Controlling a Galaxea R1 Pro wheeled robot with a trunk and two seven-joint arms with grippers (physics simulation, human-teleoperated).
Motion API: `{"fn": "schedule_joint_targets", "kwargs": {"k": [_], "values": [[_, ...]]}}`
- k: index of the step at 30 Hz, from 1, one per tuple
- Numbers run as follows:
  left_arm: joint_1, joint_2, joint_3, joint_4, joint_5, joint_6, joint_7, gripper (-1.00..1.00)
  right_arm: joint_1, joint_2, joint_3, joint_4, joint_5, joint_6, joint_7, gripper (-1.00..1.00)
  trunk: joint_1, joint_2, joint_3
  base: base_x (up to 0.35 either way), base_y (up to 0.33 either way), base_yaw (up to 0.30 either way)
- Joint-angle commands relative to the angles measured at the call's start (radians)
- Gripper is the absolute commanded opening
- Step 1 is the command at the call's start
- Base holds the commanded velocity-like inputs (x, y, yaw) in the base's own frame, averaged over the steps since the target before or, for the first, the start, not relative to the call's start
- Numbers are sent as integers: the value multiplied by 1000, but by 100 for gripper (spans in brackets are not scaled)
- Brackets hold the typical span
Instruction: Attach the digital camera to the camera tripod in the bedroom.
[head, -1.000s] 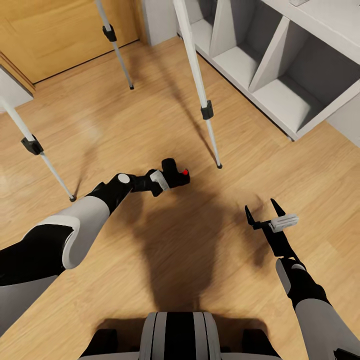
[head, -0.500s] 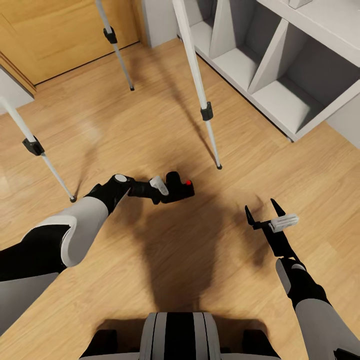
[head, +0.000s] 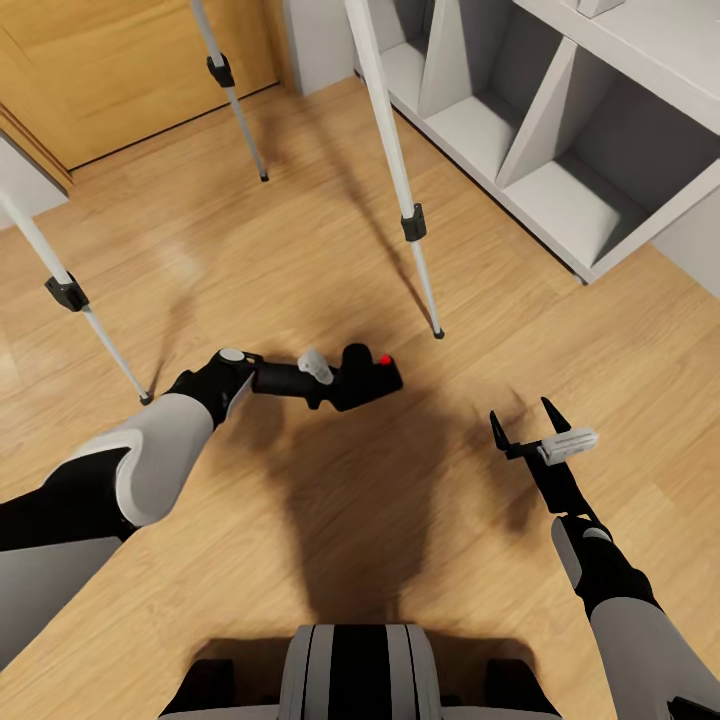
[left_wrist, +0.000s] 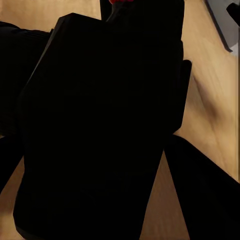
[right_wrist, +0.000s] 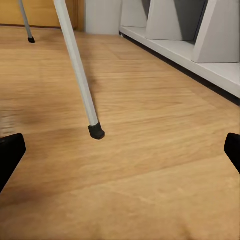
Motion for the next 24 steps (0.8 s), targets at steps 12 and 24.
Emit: {"fn": "schedule_joint_targets", "kwargs": {"k": [12,24], "values": [[0,2,43,-2,-11,-3,-34,-100,-1,0,-4,0,0,-2,7,100,-1,0,3,0,0,0],[0,4,65,-4,-11,4,-41,-100,-1,0,-4,0,0,-2,7,100,-6,3,50,0,0,0]]}}
